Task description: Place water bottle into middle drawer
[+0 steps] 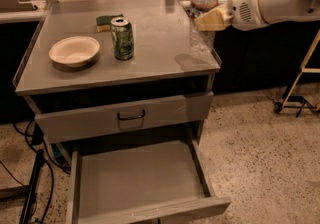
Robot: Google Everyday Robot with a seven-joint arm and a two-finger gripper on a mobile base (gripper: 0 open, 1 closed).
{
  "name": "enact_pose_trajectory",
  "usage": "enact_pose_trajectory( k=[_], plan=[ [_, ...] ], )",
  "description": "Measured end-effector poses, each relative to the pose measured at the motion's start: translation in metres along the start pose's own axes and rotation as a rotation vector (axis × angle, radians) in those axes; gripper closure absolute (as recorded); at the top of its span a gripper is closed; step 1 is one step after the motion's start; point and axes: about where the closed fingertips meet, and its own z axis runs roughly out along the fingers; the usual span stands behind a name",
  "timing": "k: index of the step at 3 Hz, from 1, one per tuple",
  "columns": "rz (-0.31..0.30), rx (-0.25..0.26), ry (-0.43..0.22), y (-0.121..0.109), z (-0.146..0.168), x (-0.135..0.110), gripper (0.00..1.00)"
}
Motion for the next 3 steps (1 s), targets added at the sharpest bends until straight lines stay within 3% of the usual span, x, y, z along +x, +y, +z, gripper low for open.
enact_pose_trajectory(
  k=[1, 2, 3],
  plan=[
    [0.038, 0.001, 0.049, 0.02, -0.031, 0.032, 1.0],
    [0.092, -0.045, 0.12, 0.042, -0.043, 0.065, 1.0],
    [0.092, -0.057, 0.133, 0.046, -0.042, 0.068, 1.0]
  ],
)
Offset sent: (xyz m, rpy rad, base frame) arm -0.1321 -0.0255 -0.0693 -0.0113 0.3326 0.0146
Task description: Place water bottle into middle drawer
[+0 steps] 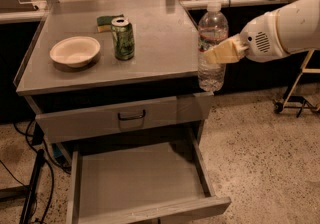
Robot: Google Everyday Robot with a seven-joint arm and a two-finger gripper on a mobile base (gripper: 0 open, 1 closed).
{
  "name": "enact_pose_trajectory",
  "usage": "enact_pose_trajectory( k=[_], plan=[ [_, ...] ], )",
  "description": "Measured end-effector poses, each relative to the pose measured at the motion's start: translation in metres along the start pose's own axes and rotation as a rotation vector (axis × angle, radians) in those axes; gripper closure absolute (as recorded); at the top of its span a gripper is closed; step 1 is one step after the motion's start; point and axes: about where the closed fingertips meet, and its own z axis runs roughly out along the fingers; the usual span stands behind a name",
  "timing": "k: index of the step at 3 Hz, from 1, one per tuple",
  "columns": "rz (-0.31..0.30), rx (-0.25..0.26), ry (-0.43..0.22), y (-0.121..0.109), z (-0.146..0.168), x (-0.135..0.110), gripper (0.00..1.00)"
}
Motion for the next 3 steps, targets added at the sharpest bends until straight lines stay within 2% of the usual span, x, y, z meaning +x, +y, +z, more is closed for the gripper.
enact_pose_trajectory(
  k=[1, 2, 3],
  plan=[
    [-0.001, -0.009, 0.003, 0.001, 0.003, 0.002, 1.0],
    [0.012, -0.057, 0.062, 0.017, 0.016, 0.034, 1.0],
    [0.022, -0.149, 0.163, 0.047, 0.035, 0.086, 1.0]
  ],
)
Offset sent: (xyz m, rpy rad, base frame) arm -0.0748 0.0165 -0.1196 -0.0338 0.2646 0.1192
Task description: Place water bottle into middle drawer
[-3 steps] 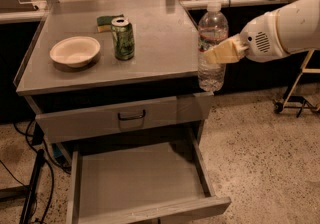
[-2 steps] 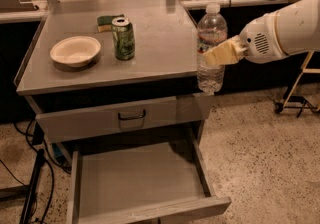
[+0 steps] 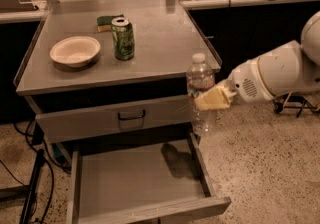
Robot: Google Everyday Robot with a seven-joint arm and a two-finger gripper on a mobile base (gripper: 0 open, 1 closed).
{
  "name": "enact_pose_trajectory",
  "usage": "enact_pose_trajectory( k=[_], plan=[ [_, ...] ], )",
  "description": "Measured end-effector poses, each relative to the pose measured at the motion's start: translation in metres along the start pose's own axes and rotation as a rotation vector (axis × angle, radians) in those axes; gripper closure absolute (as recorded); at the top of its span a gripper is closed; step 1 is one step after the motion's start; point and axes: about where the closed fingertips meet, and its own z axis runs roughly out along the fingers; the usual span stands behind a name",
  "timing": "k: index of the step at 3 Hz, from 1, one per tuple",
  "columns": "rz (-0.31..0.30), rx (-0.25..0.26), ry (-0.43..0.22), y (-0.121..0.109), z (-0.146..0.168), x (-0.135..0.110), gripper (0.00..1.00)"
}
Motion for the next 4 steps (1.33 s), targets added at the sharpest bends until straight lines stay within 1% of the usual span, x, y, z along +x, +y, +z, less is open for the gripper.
enact_pose_trajectory(
  k=[1, 2, 3, 4],
  plan=[
    [0.014, -0.094, 0.078, 0.024, 0.025, 0.036, 1.0],
    [0.016, -0.103, 0.088, 0.027, 0.028, 0.04, 1.0],
    [0.029, -0.137, 0.111, 0.034, 0.046, 0.051, 1.0],
    [0.078, -0.191, 0.177, 0.043, 0.097, 0.083, 1.0]
  ],
)
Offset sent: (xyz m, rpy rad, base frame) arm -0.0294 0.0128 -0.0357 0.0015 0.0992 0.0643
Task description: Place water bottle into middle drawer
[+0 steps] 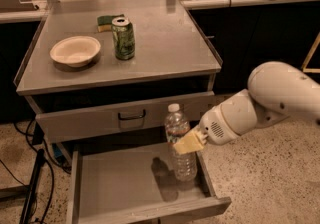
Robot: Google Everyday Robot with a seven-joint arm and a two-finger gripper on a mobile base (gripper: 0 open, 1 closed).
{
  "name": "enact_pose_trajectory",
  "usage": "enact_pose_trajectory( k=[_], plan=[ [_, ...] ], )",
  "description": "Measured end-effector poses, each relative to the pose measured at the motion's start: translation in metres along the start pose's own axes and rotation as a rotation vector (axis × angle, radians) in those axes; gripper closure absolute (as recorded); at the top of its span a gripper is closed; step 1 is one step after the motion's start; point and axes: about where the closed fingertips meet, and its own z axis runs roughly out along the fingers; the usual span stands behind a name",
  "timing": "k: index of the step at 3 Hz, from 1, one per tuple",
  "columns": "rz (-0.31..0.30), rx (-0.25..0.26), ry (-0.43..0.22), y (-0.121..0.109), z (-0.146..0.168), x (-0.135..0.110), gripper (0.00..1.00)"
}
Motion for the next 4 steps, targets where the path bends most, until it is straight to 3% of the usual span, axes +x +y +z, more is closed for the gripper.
enact_pose_trajectory(
  k=[1, 2, 4],
  plan=[
    [0.037, -0.045, 0.07, -0.008, 0.058, 0.019, 1.0],
    [0.037, -0.045, 0.07, -0.008, 0.058, 0.019, 1.0],
    [0.164, -0.112, 0.07, -0.034, 0.14, 0.026, 1.0]
  ],
)
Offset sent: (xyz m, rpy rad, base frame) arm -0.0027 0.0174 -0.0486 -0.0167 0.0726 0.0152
